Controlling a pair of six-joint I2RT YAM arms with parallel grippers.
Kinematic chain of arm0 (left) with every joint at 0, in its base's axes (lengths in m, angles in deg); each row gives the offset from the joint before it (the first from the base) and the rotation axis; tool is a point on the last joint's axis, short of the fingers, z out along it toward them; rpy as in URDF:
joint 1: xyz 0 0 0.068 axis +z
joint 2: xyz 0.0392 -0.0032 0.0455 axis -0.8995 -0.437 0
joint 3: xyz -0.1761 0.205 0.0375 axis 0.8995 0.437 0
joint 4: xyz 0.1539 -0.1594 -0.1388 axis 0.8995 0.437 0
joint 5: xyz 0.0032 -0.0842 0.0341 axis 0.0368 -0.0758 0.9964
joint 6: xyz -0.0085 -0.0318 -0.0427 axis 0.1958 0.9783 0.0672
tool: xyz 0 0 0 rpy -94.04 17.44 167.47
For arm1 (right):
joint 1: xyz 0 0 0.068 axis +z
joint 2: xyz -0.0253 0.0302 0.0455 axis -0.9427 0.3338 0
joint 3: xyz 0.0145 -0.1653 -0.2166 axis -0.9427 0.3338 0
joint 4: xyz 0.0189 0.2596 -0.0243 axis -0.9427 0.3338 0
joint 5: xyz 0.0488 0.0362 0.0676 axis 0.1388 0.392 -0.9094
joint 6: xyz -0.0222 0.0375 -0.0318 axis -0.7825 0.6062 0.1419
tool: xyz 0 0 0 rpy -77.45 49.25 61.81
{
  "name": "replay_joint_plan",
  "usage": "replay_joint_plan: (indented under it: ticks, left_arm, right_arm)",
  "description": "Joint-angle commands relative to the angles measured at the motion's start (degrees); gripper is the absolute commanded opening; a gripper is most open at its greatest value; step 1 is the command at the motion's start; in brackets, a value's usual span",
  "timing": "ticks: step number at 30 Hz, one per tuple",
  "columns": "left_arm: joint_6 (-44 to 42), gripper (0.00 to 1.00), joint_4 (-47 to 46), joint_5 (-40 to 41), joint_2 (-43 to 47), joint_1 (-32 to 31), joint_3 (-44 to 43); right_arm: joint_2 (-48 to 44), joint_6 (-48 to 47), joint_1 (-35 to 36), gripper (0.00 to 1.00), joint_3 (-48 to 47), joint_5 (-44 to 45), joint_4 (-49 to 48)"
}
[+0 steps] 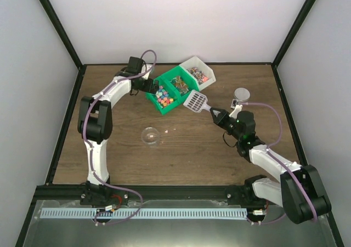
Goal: Pack the candies
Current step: Move the storage box to the center of the board.
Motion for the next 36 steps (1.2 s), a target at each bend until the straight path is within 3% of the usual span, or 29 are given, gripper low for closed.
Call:
replay_joint_plan:
  ticks: [1,6,13,20,26,36]
  left_arm:
    - [-0.6,1.00,-4.5,-2.8,3.6,0.0,-0.8]
    - [-3.1,1.00,-3.7,-9.1,-1.3,-0.4,-8.9]
    - [-4.4,1.00,-2.7,-3.9,-10.9,-1.8,-19.1]
    - [-6.2,1.00,-7.2,8.3,-14.9,-7.5,-20.1]
    - [-6.2,1.00,-3.7,11.0,-18.4,-8.5,-25.2]
    - [-9.0,1.00,3.5,11.6,-19.2,-8.5,-24.1]
  right_arm:
    - [-0.3,-0.8,-0.2,0.01,-1.2,1.1,-1.9]
    - [-0.5,-1.1,-0.2,0.01,-1.3,1.9,-1.6]
    - [-1.7,-2.4,-0.6,0.01,-2.8,3.0,1.6]
    - [-4.4,-3.3,-0.7,0.01,-1.8,4.4,2.8]
    - [-6.0,-3.5,-0.7,0.01,-1.3,4.8,3.5]
    - [-5.8,-2.8,-0.7,0.01,-1.3,3.7,3.1]
